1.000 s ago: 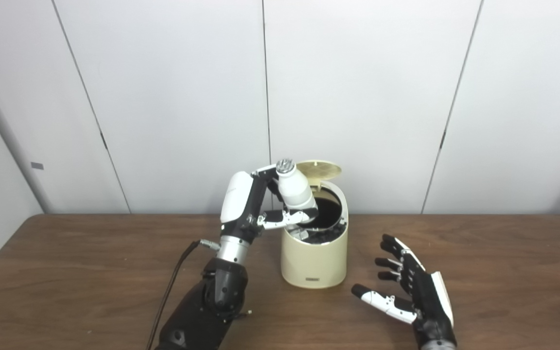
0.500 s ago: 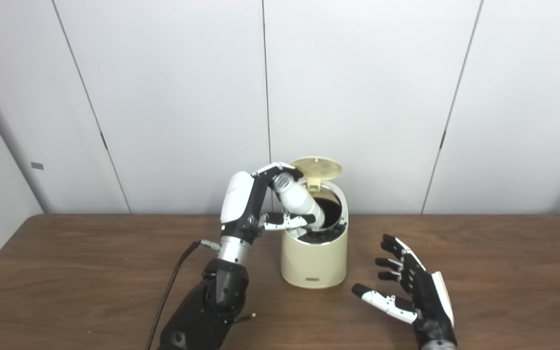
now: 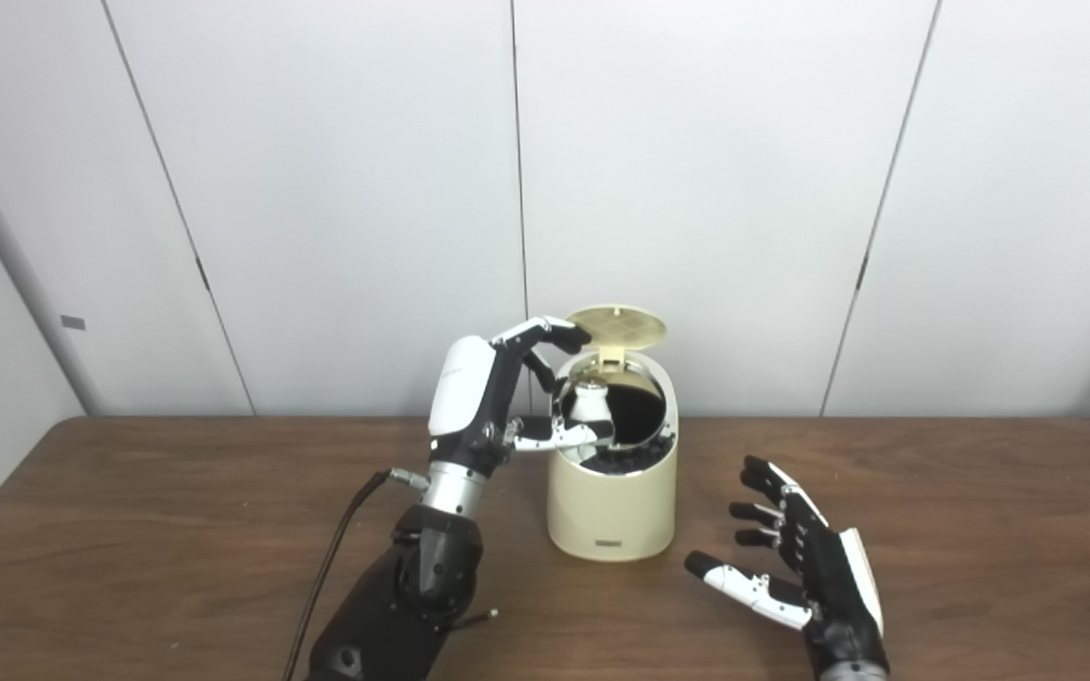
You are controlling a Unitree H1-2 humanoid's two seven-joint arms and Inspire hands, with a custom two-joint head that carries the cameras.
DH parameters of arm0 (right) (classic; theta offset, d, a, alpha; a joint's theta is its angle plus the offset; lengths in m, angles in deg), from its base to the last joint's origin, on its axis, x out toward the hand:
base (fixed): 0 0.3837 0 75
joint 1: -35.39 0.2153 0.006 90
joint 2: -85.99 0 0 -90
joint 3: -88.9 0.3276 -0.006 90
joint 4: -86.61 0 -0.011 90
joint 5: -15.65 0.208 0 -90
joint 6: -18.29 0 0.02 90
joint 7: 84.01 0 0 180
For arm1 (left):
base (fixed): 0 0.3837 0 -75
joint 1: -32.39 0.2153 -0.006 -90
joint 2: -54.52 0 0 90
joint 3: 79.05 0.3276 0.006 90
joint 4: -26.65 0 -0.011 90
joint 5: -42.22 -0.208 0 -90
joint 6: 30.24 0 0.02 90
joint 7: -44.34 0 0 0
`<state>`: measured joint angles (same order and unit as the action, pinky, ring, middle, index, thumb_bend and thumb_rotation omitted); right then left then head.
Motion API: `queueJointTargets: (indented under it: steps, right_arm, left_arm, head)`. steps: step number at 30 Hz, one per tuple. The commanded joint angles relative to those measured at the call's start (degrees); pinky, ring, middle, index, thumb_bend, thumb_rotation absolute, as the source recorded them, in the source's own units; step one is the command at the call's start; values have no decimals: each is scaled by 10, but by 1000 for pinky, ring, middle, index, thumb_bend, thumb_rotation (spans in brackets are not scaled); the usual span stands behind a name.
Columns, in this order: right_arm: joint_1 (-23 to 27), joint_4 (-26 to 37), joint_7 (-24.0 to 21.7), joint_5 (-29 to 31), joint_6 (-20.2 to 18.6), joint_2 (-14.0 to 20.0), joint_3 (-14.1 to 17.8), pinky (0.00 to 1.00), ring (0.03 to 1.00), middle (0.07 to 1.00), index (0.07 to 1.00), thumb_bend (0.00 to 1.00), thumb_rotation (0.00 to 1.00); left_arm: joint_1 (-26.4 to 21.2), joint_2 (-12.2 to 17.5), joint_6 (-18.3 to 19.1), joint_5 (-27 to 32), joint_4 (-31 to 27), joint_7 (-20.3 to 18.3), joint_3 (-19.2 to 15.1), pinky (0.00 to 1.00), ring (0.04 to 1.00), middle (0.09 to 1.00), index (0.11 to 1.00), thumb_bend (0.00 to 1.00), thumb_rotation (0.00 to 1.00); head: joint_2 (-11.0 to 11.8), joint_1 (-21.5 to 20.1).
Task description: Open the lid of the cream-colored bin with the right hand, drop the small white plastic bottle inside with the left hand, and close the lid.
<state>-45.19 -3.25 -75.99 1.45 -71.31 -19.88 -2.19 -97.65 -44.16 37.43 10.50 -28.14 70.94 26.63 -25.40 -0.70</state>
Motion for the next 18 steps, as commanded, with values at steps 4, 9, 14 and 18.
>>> queueJointTargets:
  steps: [4, 9, 14, 18]
  right_arm:
    - [19, 21, 2, 2, 15, -2, -2, 641, 742, 849, 838, 756, 260]
    - [21, 18, 3, 1, 15, -1, -2, 641, 741, 850, 839, 755, 261]
    - [22, 13, 2, 1, 20, 3, -2, 636, 742, 852, 842, 751, 259]
    - [22, 13, 0, 7, 19, 3, 0, 638, 744, 851, 840, 756, 266]
  left_arm:
    - [-1, 0, 6, -1, -4, -16, -3, 534, 611, 653, 665, 861, 32]
    - [18, 2, -20, 47, -33, -47, -20, 480, 565, 615, 630, 773, 10]
    - [56, 19, -26, 157, -111, -140, -47, 414, 524, 502, 513, 541, 0]
    - [90, 32, 7, 227, -181, -198, -80, 389, 492, 497, 491, 519, 0]
  head:
    - [1, -1]
    - [4, 0]
    - [4, 3]
    - [6, 4]
